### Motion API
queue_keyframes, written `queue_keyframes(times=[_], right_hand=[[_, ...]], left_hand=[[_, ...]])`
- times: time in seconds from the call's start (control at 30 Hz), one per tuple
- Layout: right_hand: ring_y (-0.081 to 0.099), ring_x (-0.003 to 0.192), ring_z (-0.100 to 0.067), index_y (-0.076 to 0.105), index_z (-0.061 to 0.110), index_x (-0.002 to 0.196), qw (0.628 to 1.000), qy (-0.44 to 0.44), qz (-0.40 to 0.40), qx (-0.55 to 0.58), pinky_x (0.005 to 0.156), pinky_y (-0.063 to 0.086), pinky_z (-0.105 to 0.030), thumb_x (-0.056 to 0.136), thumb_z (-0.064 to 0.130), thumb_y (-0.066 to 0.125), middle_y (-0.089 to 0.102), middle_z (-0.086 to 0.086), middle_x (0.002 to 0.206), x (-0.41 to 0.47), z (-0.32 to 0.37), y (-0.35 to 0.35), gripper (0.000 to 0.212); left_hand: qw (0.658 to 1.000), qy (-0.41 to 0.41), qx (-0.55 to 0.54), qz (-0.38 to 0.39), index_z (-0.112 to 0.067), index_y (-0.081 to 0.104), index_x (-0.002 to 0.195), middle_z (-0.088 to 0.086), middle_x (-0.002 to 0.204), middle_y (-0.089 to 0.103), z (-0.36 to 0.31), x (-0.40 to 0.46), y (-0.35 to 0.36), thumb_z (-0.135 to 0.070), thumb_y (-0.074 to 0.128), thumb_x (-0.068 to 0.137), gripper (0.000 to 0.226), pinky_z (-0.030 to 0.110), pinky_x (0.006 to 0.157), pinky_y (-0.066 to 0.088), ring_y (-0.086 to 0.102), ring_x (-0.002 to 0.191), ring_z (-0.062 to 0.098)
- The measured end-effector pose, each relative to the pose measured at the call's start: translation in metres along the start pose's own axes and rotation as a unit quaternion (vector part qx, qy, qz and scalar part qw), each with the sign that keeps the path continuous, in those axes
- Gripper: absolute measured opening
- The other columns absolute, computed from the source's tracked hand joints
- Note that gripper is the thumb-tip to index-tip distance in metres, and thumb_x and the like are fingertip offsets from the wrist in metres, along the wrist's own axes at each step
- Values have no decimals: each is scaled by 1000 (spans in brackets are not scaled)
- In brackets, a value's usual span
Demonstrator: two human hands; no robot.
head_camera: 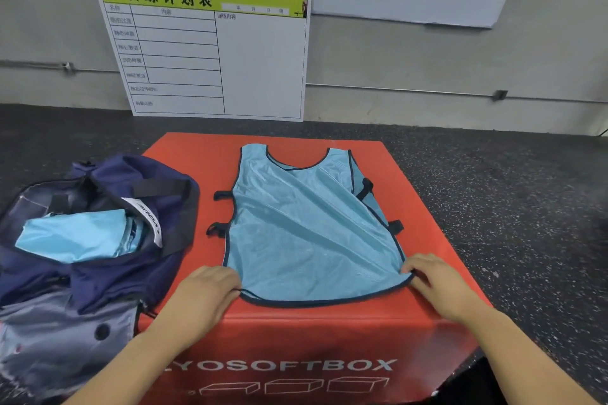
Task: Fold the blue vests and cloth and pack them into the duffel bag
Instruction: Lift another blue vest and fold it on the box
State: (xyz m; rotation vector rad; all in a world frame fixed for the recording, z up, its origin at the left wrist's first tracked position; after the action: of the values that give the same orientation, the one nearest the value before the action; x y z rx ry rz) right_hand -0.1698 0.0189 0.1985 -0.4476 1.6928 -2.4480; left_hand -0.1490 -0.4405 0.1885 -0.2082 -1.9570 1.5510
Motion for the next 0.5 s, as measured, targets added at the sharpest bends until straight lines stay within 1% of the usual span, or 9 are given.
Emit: queue_keyframes(times=[0.07, 0.1, 0.17, 0.2, 0.27, 0.33, 0.4, 0.47, 0.5], right_hand=[[56, 97, -1, 60, 42, 95, 997, 25, -36, 57, 84, 42, -24, 94, 9, 67, 66, 23, 99, 0, -1, -7, 34], [57, 95, -4, 60, 40, 96, 995, 36, -55, 78, 84, 43, -24, 95, 8, 66, 67, 20, 97, 0, 0, -11, 32], [59, 89, -8, 60, 36, 99, 991, 48, -76, 102, 83, 46, -28, 95, 4, 63, 68, 14, 94, 4, 5, -22, 32], [59, 85, -8, 59, 35, 100, 990, 48, -74, 109, 81, 47, -28, 95, 1, 62, 68, 13, 93, 6, 10, -29, 34], [58, 77, -7, 57, 31, 103, 990, 37, -57, 122, 73, 44, -20, 93, -4, 61, 68, 14, 91, 13, 25, -46, 37], [57, 78, -5, 56, 28, 104, 989, 25, -57, 132, 71, 42, -16, 89, -9, 62, 67, 14, 90, 21, 41, -70, 41], [55, 78, -10, 56, 33, 104, 987, 25, -75, 138, 75, 45, -26, 87, -9, 63, 67, 10, 89, 33, 51, -97, 46], [57, 80, -26, 60, 35, 105, 983, 24, -90, 157, 79, 48, -36, 89, -7, 64, 71, 6, 90, 44, 60, -126, 46], [61, 82, -30, 64, 35, 107, 980, 25, -98, 170, 81, 50, -39, 90, -7, 64, 74, 5, 94, 49, 68, -142, 44]], left_hand=[[1000, -18, -22, -8, -31, 57, 87, -16, 82, 57, 0, -1, -4, -41, 42, 97, 20, 28, 71, 46, 59, 77, 11], [997, -44, -51, -21, -32, 56, 90, -15, 82, 59, 2, -2, -8, -41, 42, 98, 18, 31, 70, 47, 60, 76, 12], [984, -112, -133, -48, -32, 51, 94, -13, 79, 62, 9, 2, -23, -32, 47, 102, 9, 36, 71, 50, 62, 74, 11], [972, -136, -181, -58, -31, 49, 96, -11, 80, 64, 13, 7, -32, -24, 52, 102, 10, 35, 75, 51, 64, 78, 10], [952, -163, -252, -65, -29, 47, 100, -10, 88, 66, 19, 24, -58, -5, 56, 98, 26, 29, 82, 49, 65, 87, 10], [943, -160, -285, -62, -27, 49, 103, -8, 93, 67, 25, 42, -89, 8, 55, 92, 37, 37, 82, 50, 64, 83, 18], [945, -149, -284, -69, -25, 53, 101, -6, 91, 69, 29, 58, -119, 13, 56, 88, 41, 41, 80, 52, 64, 80, 24], [949, -144, -265, -92, -26, 59, 101, -9, 91, 72, 33, 74, -148, 11, 61, 89, 39, 31, 81, 52, 67, 85, 20], [950, -141, -258, -109, -27, 62, 101, -12, 93, 72, 34, 83, -164, 10, 63, 89, 39, 24, 80, 51, 67, 88, 15]])
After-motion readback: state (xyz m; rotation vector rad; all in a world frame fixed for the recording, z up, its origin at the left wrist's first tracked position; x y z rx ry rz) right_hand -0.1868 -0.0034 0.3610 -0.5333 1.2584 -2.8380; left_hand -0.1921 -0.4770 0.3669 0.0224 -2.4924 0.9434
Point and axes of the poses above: each hand's wrist, its own x-axis towards the middle knuckle, its own y-axis out of the palm, z = x × y, the point moved 3 cm from there along x, towards the middle knuckle
